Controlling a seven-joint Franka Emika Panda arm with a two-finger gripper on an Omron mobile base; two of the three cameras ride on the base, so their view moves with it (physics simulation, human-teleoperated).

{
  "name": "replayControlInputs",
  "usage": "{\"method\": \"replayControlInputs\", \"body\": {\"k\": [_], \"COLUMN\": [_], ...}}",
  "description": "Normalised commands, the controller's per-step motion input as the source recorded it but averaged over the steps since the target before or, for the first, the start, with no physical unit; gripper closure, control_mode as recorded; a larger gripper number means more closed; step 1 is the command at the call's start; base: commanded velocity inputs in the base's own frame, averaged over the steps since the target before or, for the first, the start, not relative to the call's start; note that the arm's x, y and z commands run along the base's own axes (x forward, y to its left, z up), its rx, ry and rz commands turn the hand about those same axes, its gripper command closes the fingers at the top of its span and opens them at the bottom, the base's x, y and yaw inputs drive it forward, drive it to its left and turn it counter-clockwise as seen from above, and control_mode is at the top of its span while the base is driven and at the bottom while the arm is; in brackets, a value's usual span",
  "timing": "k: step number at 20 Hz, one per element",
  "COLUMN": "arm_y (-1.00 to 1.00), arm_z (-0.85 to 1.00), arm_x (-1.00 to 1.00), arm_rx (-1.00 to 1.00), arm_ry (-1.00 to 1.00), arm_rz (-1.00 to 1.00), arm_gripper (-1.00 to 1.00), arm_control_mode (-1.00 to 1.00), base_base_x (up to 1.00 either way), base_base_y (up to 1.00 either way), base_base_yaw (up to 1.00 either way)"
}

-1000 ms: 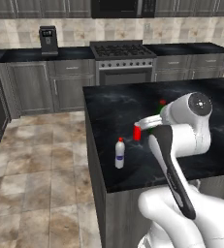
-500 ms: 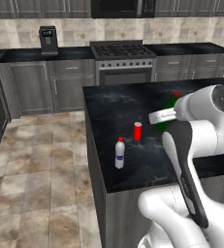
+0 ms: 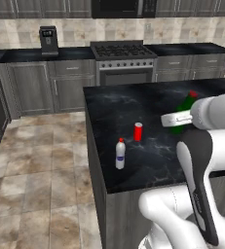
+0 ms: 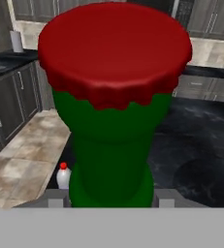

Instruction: Pick the beer, bottled water, can from the counter and place them in the open cabinet.

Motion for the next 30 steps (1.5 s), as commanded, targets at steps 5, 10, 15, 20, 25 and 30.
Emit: {"method": "replayControlInputs", "body": {"k": [5,10,15,20,25,30], "arm_y": [-0.10,-0.04,0.00,0.00,0.00,0.00], "arm_z": [0.00,0.00,0.00,0.00,0.00,0.00], "arm_x": [-0.14,-0.01,0.00,0.00,0.00,0.00], "arm_rx": [0.00,0.00,0.00,0.00,0.00,0.00], "arm_ry": [-0.06,0.00,0.00,0.00,0.00,0.00], "arm_rz": [-0.09,-0.06,0.00,0.00,0.00,0.00], "arm_gripper": [1.00,1.00,1.00,1.00,1.00,1.00], "arm_control_mode": [-1.00,-1.00,-1.00,-1.00,1.00,1.00], "base_base_x": [0.00,0.00,0.00,0.00,0.00,-0.29], "base_base_y": [0.00,0.00,0.00,0.00,0.00,-0.03], "base_base_yaw": [0.00,0.00,0.00,0.00,0.00,-0.04]}}
